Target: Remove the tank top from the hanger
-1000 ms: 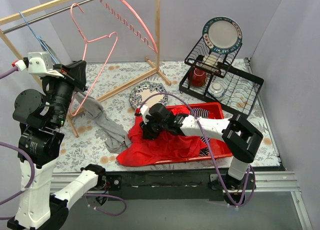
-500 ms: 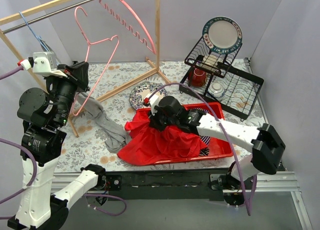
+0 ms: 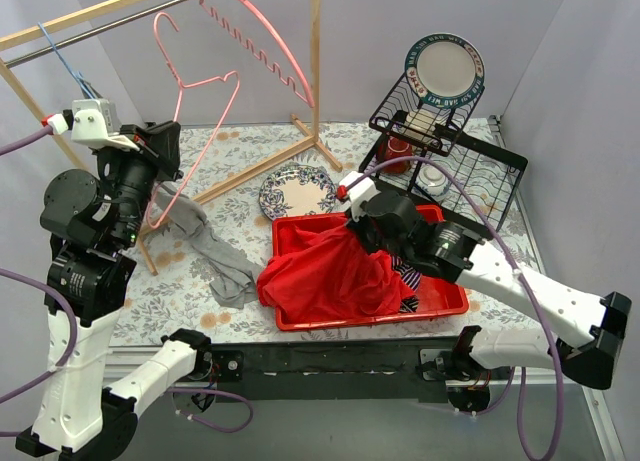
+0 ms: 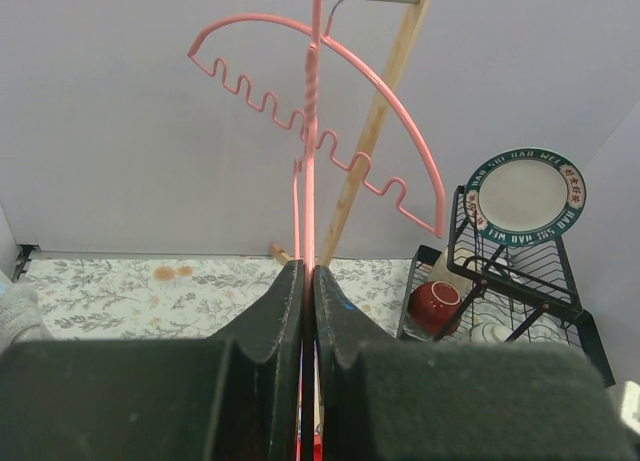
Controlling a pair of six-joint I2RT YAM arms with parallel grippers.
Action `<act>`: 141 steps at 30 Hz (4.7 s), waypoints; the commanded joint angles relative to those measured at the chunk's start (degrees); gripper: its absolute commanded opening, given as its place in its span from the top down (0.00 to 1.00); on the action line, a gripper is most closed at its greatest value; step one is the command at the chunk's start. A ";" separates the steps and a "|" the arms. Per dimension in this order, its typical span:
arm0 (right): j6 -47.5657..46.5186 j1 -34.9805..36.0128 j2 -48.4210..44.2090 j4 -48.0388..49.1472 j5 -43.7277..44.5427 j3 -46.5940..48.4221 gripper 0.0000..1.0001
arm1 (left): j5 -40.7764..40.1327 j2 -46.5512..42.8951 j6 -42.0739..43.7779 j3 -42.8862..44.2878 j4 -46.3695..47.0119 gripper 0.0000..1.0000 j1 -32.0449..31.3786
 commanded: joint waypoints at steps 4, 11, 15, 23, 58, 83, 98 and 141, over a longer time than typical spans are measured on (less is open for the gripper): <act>-1.92 -0.45 -6.40 -6.62 12.43 3.17 0.99 | -0.19 0.25 0.17 1.49 1.11 1.00 -0.20; 1.50 -0.62 -3.33 -14.00 27.08 6.24 0.99 | -0.90 0.25 0.44 1.84 0.58 1.00 -0.20; 3.53 -0.98 -3.33 -17.69 32.82 8.97 0.99 | -1.16 0.34 0.70 2.11 0.32 1.00 -0.11; 5.99 -1.15 -5.78 -19.46 32.94 7.84 0.99 | -1.69 0.60 1.14 1.67 0.84 1.00 -0.20; 16.45 -7.57 -13.42 2.43 -5.14 -7.64 0.01 | -19.00 13.96 0.96 2.99 9.44 1.00 -0.20; 15.66 -7.57 -18.27 6.21 -7.95 -9.31 0.01 | -24.80 21.78 15.73 3.16 28.62 1.00 -0.11; 14.34 -7.57 -18.45 5.51 -10.67 -8.17 0.01 | -20.87 21.89 11.52 2.11 20.36 0.44 -0.11; 13.29 -7.57 -22.57 4.63 -16.21 -7.99 0.03 | -21.90 27.50 5.10 20.12 -4.17 0.79 20.90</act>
